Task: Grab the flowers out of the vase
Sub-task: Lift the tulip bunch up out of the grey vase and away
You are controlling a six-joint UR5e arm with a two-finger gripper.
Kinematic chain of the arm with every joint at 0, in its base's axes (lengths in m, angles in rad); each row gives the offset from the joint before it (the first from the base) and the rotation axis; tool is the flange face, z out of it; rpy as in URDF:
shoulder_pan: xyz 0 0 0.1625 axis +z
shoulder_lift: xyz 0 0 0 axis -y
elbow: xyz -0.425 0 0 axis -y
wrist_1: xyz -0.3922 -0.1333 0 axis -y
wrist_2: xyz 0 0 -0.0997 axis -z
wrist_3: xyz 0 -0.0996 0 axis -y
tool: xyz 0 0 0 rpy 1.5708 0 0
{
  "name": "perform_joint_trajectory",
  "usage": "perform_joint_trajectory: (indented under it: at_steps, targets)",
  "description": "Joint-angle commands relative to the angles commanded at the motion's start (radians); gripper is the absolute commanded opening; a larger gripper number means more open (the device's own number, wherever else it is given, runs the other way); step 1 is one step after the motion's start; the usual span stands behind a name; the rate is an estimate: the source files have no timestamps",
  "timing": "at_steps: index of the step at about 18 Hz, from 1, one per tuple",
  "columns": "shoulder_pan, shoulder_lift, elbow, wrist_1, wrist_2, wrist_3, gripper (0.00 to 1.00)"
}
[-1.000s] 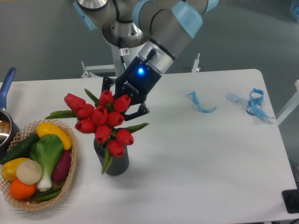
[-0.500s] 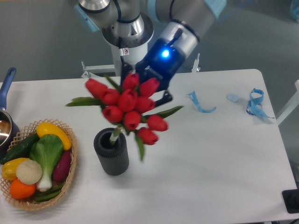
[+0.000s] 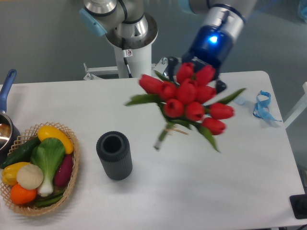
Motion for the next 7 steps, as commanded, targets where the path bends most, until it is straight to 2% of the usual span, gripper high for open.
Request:
perform_joint_trajectory:
  at_steps: [2, 4, 7]
  targets:
    - [0.031, -0.018, 0.005, 0.000, 0.011, 0.032, 0.28]
    - [0.031, -0.037, 0.012, 0.000, 0.023, 0.048, 0.28]
    - [0.029, -0.035, 0.002, 0.000, 0.041, 0.048, 0.28]
